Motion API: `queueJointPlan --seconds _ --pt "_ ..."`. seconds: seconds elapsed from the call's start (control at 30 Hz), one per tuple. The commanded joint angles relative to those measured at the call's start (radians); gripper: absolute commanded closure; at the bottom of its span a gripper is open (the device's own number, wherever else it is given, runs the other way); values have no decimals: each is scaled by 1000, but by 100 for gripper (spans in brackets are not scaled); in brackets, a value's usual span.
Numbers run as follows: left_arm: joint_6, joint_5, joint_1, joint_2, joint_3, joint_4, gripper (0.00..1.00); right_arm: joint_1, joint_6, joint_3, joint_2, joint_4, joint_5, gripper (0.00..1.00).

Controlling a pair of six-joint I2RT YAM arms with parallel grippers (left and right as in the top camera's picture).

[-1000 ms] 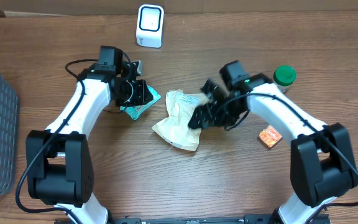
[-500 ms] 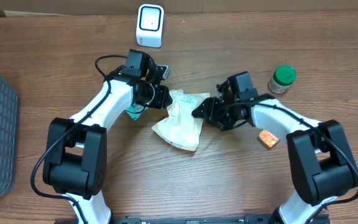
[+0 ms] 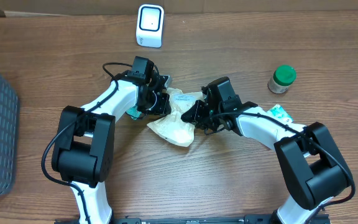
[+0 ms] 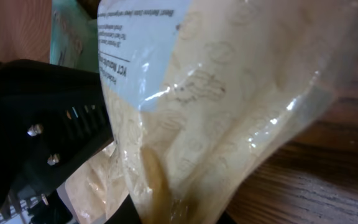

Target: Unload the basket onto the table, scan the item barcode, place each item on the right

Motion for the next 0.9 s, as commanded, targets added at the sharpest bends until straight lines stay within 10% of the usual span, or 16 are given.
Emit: queueJointPlan --seconds 0.0,0.27,0.5,0.7,0.87 --pt "18 -48 7 22 3 -19 87 -32 -126 28 -10 -9 -99 88" --pt "31 -82 44 12 22 -69 94 -87 -337 143 -183 -306 -7 96" --pt "104 -86 61 -188 172 -219 93 -16 -592 356 -259 -707 612 96" --pt "66 -164 79 -328 240 -233 83 146 -713 356 -222 -717 1159 96" --pt "63 -185 134 -335 235 -273 84 246 -1127 356 -130 -717 1220 96"
